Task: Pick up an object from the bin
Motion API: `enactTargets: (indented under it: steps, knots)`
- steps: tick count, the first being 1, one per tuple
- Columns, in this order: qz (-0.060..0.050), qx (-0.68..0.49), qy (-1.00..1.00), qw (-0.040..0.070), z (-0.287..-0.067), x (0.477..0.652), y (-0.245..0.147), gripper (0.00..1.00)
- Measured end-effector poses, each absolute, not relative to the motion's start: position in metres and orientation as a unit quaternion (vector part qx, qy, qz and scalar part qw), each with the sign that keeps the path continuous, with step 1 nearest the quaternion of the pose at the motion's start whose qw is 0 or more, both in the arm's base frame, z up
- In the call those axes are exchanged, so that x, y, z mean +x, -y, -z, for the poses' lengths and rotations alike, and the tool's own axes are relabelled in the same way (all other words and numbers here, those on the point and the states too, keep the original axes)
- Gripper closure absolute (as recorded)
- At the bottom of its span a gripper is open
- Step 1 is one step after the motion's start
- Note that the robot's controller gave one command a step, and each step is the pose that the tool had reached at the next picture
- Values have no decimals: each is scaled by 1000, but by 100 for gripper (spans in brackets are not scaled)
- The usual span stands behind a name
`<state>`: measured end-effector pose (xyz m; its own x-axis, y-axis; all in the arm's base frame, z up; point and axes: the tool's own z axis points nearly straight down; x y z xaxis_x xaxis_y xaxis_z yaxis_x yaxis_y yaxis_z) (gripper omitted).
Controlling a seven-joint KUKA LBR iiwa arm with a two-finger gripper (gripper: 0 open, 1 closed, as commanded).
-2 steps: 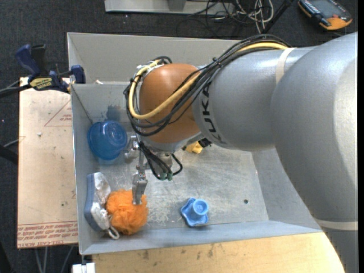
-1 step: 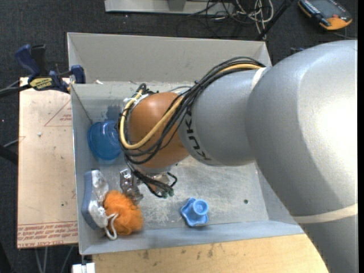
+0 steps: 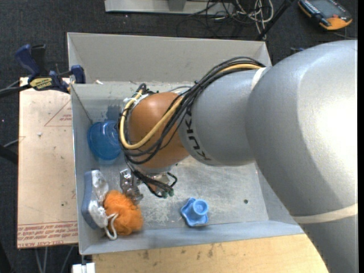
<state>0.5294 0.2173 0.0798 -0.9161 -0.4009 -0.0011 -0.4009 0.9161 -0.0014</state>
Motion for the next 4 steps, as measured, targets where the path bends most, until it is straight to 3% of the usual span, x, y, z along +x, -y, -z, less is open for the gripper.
enactTargets:
  steps: [1,2,3,4]
  knots:
    - [0,-250,-968,-1,-106,517,-219,100]
    - [-1,-301,-954,1,-123,566,-217,100]
    - [-2,-291,-957,1,-149,557,-251,0]
    - [-1,-290,-957,1,-148,558,-250,0]
